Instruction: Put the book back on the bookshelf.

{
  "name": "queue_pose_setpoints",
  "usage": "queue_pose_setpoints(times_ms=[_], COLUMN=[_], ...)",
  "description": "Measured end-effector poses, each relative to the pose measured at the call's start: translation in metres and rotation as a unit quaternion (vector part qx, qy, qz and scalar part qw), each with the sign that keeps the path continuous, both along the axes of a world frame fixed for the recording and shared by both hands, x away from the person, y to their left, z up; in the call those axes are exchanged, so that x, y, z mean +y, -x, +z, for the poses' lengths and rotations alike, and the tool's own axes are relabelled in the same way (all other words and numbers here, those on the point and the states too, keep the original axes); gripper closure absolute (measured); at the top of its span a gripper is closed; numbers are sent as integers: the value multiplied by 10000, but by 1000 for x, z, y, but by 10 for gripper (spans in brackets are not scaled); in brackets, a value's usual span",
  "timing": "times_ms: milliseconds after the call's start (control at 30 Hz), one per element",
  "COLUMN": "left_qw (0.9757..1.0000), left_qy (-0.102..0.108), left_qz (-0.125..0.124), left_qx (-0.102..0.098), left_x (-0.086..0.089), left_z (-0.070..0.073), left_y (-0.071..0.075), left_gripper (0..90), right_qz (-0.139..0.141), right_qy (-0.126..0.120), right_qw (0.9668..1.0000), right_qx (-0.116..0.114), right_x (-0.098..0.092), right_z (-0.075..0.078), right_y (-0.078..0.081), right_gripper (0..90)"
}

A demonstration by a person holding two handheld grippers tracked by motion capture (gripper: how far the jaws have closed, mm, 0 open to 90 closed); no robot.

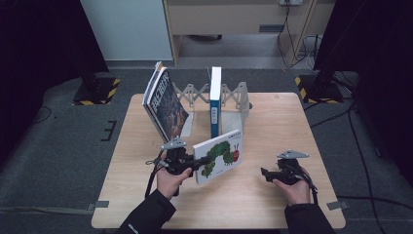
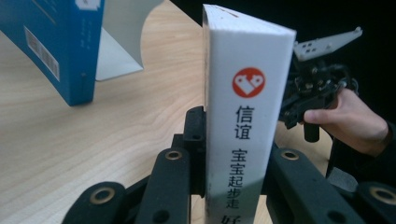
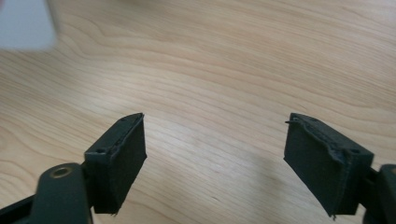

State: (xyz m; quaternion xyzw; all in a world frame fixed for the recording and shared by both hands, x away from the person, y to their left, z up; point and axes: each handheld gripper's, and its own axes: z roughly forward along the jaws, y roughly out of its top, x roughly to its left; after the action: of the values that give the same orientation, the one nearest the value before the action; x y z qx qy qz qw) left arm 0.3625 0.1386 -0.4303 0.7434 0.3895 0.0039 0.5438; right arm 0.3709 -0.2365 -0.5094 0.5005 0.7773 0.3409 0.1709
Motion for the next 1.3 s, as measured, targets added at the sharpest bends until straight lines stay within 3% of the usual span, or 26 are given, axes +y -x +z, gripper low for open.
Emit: queue_pose_setpoints(times_ms=[233, 567, 767, 1067, 1167, 1300], left_qw=[9995, 9981, 9960, 9942, 9914, 9908], left_qy=[-67, -81, -128, -48, -242, -217], left_qz=[182, 459, 685, 922, 1033, 1069], left_qx=[-250, -405, -552, -558, -762, -807], left_x=[4, -1, -6, -12, -20, -24], left_z=[14, 22, 30, 29, 31, 31], left_y=[-3, -17, -28, -41, -43, -45], left_gripper=[748, 748, 748, 748, 748, 748], right_qz=[-56, -79, -65, -78, -103, -99], right_qy=[338, 662, 571, 523, 476, 457], right_qw=[9992, 9970, 9978, 9982, 9987, 9988], right_qx=[209, 381, 332, 268, 164, 114], right_x=[-4, -9, -11, -13, -13, -14], right_z=[-8, -17, -19, -21, -23, -24], right_y=[-2, -4, -3, -3, -1, -1], right_gripper=[169, 96, 75, 46, 39, 31])
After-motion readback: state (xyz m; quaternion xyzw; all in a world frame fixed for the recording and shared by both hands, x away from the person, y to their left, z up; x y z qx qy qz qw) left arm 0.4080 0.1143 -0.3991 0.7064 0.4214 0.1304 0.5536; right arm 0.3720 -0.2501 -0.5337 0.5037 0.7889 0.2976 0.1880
